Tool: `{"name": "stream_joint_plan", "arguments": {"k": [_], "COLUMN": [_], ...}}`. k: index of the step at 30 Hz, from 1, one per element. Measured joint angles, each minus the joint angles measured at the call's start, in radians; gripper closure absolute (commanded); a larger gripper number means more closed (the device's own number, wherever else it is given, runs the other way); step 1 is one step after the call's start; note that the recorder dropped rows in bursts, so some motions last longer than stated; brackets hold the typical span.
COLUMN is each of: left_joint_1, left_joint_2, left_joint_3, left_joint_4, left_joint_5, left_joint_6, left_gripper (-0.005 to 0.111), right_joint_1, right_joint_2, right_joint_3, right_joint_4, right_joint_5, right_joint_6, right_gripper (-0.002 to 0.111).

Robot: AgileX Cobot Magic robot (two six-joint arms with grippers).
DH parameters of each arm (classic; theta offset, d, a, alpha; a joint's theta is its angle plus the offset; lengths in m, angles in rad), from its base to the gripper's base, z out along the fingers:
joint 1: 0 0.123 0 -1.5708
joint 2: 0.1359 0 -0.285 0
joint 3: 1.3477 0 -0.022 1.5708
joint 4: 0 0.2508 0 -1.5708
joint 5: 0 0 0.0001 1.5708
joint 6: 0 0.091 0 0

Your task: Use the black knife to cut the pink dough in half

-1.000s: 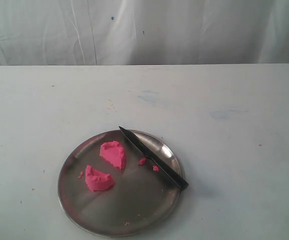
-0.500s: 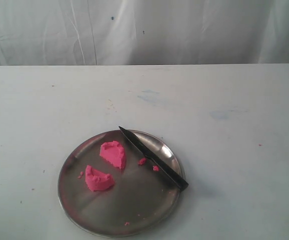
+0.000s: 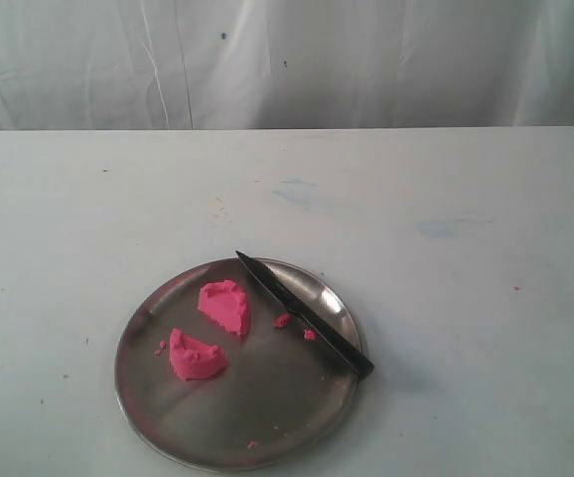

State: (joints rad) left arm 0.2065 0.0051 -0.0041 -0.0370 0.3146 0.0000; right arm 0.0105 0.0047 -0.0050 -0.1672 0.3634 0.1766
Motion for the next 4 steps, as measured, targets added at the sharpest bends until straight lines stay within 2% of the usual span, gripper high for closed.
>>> {"name": "stream_joint_plan", "arguments": {"k": [4], "left_joint_1": [0.0], "left_joint_2": [0.0], "left_joint_3": [0.0], "left_joint_4": [0.0], "left_joint_5": [0.0], "left_joint_6": [0.0], "left_gripper": [0.107], "right_joint_1": [0.0], "right_joint_2": [0.0], "right_joint_3": [0.0], "right_joint_4": [0.0], "right_joint_5": [0.0], "right_joint_6": [0.0], "right_gripper": [0.108]}}
